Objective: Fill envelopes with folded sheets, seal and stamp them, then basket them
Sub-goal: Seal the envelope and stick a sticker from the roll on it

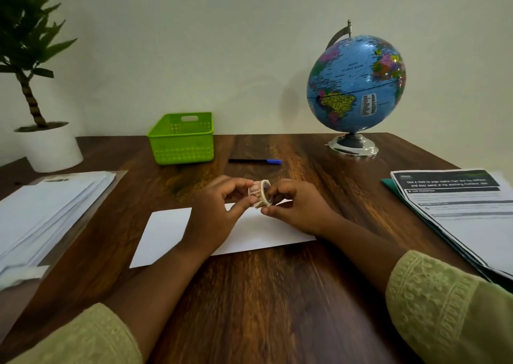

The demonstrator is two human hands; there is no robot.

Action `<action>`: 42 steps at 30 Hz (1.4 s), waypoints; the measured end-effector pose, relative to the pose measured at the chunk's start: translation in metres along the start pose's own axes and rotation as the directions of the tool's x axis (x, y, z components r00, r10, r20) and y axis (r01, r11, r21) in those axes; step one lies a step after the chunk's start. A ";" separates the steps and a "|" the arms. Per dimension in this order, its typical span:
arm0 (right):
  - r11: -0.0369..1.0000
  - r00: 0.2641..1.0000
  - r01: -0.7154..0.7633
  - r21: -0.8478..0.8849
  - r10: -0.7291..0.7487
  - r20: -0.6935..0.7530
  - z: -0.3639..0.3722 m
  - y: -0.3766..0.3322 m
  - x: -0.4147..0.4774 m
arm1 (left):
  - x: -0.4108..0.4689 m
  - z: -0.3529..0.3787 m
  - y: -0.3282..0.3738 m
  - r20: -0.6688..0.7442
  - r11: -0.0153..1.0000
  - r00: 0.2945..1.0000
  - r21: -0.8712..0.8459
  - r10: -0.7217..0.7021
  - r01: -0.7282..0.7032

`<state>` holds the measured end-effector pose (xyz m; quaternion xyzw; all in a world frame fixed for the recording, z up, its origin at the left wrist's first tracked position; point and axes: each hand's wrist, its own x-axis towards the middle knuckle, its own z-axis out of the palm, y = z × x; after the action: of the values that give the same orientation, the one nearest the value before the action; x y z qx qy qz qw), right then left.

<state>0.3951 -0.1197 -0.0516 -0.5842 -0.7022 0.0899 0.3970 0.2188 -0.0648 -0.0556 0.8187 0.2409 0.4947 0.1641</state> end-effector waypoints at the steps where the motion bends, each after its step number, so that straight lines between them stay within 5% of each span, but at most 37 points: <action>1: 1.000 1.000 0.002 -0.003 -0.002 0.003 0.000 0.000 0.000 | 0.000 0.000 0.000 0.010 1.000 1.000 0.020 0.022 -0.022; 15: 1.000 0.999 0.000 -0.028 0.001 0.054 0.000 0.002 0.000 | 0.000 -0.007 0.000 0.063 0.947 0.988 0.281 0.144 -0.156; 25: 1.000 0.997 -0.001 -0.005 0.001 0.071 -0.003 0.000 0.001 | 0.003 -0.004 -0.004 0.024 1.000 1.000 -0.007 -0.002 0.003; 42: 1.000 0.999 0.009 -0.011 -0.008 0.039 -0.002 0.000 0.002 | 0.004 -0.006 0.000 -0.052 0.982 0.990 0.147 0.128 -0.119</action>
<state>0.3961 -0.1185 -0.0498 -0.5815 -0.7128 0.0958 0.3803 0.2154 -0.0622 -0.0502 0.8261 0.2295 0.5104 0.0663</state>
